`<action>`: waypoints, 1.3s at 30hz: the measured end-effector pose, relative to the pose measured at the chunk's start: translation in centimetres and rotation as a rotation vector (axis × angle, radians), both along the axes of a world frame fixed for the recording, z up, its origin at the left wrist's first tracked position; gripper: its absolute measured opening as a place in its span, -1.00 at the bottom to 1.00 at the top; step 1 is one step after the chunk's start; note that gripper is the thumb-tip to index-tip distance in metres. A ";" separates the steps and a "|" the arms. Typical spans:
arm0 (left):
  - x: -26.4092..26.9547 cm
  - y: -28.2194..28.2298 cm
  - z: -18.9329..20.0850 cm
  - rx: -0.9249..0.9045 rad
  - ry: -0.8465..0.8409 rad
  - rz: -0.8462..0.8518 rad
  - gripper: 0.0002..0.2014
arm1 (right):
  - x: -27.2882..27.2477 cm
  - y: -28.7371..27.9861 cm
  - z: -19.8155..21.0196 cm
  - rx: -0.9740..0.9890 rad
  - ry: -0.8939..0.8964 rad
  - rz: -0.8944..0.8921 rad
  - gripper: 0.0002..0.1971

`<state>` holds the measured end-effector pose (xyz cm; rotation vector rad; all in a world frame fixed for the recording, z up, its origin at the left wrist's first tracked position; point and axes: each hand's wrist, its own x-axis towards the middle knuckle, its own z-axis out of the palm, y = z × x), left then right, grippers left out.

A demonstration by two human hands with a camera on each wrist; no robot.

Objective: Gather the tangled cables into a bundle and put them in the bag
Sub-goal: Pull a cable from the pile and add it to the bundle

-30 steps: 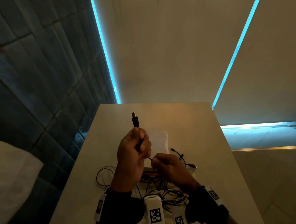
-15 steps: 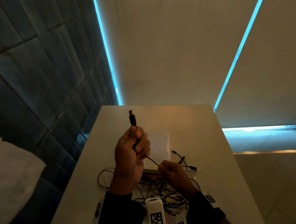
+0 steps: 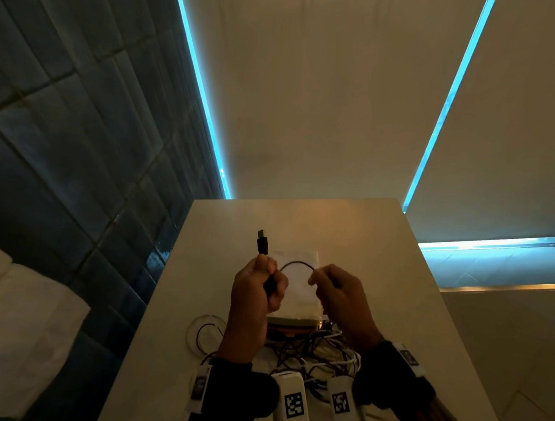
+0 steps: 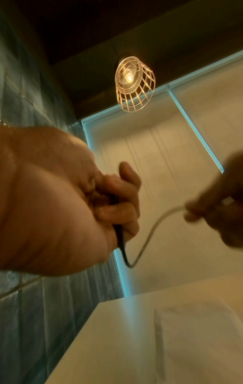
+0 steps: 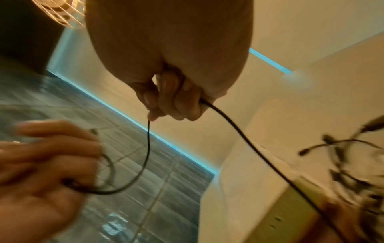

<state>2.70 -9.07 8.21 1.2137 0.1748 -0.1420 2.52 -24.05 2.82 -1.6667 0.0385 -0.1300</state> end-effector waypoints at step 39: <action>-0.5 0.0 3.2 -0.284 -0.146 -0.068 -0.64 | -1.4 0.7 -9.2 -0.013 0.210 0.301 -0.59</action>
